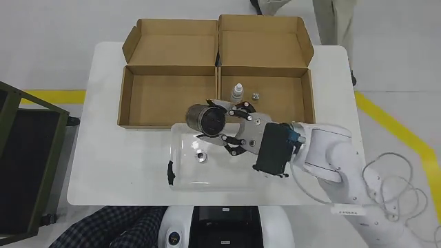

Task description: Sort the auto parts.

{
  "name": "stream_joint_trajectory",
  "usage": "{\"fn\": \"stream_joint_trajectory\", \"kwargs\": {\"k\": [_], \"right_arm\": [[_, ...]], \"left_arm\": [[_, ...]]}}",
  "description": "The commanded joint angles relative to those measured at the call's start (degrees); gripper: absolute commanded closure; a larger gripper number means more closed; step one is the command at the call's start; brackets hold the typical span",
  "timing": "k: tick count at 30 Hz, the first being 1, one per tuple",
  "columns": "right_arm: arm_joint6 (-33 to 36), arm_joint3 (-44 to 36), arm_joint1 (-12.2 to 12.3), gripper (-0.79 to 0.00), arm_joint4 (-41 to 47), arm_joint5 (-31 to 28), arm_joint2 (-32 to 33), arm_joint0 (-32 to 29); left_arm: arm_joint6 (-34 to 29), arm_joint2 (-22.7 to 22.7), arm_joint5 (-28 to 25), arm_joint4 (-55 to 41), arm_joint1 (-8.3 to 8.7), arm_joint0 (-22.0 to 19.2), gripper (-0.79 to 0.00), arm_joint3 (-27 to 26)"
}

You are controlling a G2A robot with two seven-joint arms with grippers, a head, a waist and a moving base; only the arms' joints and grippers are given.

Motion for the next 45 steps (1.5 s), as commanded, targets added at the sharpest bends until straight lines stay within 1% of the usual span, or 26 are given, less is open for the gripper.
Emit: {"fn": "stream_joint_trajectory", "kwargs": {"k": [1, 10, 21, 35, 45], "right_arm": [[-1.4, -0.4, 0.0, 0.0, 0.1, 0.3, 1.0, -0.5], [-5.1, -1.9, 0.4, 0.0, 1.8, 0.5, 6.0, -3.4], [-11.2, -2.8, 0.6, 0.0, 2.4, 2.1, 11.2, -7.0], [-18.4, -3.2, 0.2, 0.0, 1.5, 5.1, 14.0, -9.9], [-20.0, -0.6, -0.3, 0.0, 0.7, 5.1, 11.7, -8.8]], "left_arm": [[0.0, 0.0, 0.0, 0.0, 0.0, 0.0, -0.785, 0.0], [0.0, 0.0, 0.0, 0.0, 0.0, 0.0, -0.785, 0.0], [0.0, 0.0, 0.0, 0.0, 0.0, 0.0, -0.785, 0.0], [0.0, 0.0, 0.0, 0.0, 0.0, 0.0, -0.785, 0.0], [0.0, 0.0, 0.0, 0.0, 0.0, 0.0, -0.785, 0.0]]}}
